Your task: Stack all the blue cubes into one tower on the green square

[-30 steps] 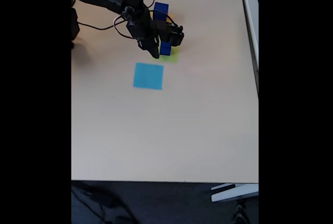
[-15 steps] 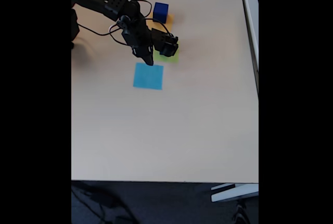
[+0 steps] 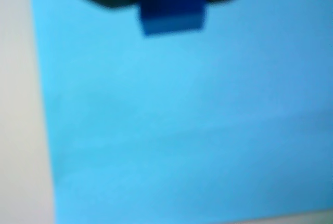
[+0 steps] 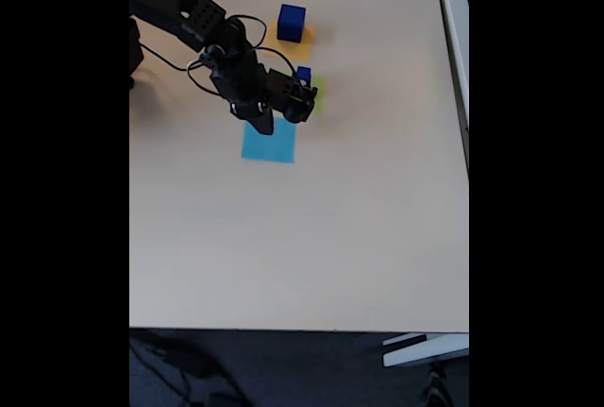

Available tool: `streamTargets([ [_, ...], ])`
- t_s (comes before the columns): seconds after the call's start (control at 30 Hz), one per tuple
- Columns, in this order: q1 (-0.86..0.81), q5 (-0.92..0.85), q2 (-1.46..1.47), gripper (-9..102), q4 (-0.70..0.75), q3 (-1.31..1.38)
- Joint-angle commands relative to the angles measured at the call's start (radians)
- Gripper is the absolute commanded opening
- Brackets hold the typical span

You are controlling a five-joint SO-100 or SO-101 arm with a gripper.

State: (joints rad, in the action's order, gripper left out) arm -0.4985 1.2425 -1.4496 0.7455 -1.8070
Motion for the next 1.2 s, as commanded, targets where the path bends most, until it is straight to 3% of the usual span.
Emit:
streamTargets([
  [0.0, -0.008, 0.037, -0.034, 0, -0.043, -0.003],
  [0.5, 0.012, 0.143, -0.067, 0, -0.071, -0.077],
  [1.17, 0.011, 0.129, -0.075, 6, -0.094, -0.074],
])
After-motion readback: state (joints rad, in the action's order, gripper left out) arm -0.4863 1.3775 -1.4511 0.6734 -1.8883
